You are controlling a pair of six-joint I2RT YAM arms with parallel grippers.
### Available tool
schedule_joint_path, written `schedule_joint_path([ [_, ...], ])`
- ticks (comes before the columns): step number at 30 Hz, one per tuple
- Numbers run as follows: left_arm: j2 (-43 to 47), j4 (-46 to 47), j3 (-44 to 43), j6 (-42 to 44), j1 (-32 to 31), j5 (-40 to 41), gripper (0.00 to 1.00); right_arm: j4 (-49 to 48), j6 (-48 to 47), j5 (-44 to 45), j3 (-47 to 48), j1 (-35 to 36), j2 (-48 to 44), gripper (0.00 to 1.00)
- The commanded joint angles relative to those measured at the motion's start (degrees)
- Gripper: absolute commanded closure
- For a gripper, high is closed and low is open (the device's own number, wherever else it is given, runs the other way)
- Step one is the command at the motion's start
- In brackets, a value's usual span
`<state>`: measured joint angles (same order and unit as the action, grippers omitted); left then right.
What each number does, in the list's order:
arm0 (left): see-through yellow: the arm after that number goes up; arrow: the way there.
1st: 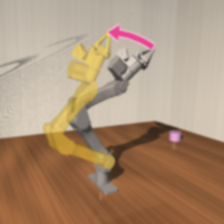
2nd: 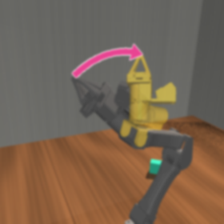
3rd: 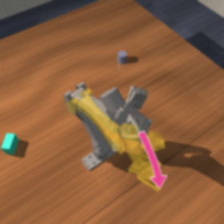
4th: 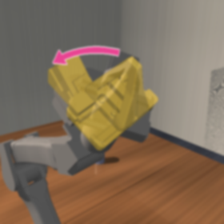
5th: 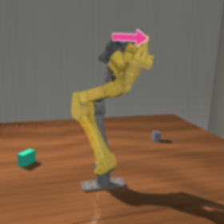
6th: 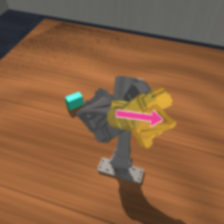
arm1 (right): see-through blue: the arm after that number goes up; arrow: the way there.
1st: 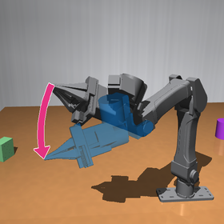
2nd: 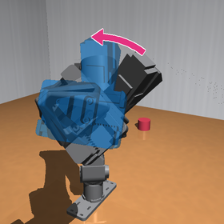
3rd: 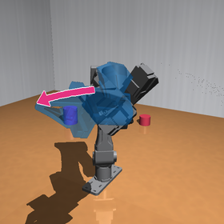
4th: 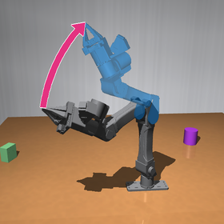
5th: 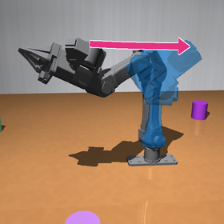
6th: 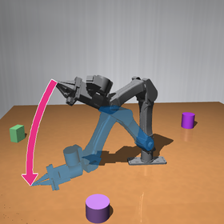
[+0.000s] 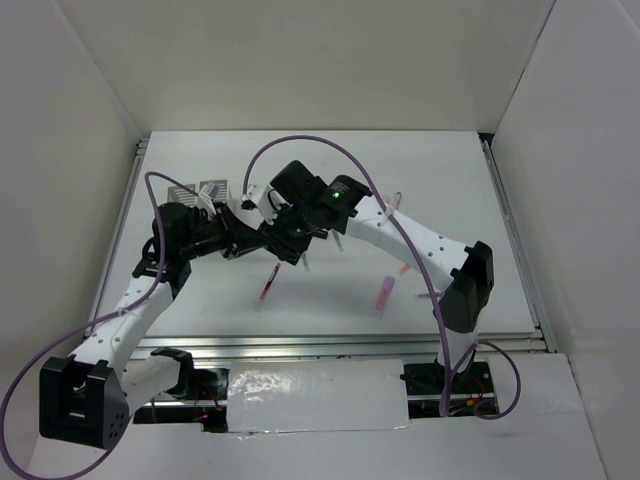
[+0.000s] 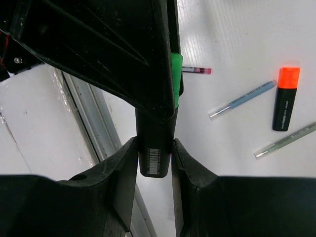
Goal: Sort the stationery into containers
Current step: Place the pen in the storage box.
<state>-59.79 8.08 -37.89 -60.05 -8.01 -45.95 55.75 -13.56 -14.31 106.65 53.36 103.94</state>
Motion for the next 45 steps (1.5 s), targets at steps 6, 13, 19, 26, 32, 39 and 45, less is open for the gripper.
schedule_joint_path([
  [6,2.57,-4.54,-2.44,5.54,1.94,0.95,1.0,-1.33,0.03,3.57,1.03,0.95,-1.8,0.5],
  [13,0.29,-29.85,-20.7,32.67,13.69,8.23,1.0,-5.9,0.47,5.87,-8.38,-11.94,-11.03,0.33],
  [19,-4.53,-35.5,-33.54,49.91,22.07,19.57,1.0,-14.34,-4.8,8.76,-18.22,-31.28,-19.21,0.32],
  [26,-13.85,-28.04,-37.26,56.8,23.13,30.03,1.0,-9.44,-9.3,4.55,-16.23,-37.37,-19.75,0.34],
  [32,-20.0,-24.61,-39.81,59.35,23.04,35.23,1.0,-10.3,-4.9,2.44,-13.31,-33.25,-16.23,0.38],
  [39,-23.96,-20.47,-41.12,61.46,22.86,34.44,1.0,-11.63,-5.42,2.53,-13.05,-28.93,-12.28,0.39],
  [45,-28.53,-19.24,-42.44,61.46,21.55,34.97,0.97,-11.18,-6.92,2.35,-11.91,-26.04,-8.76,0.41],
])
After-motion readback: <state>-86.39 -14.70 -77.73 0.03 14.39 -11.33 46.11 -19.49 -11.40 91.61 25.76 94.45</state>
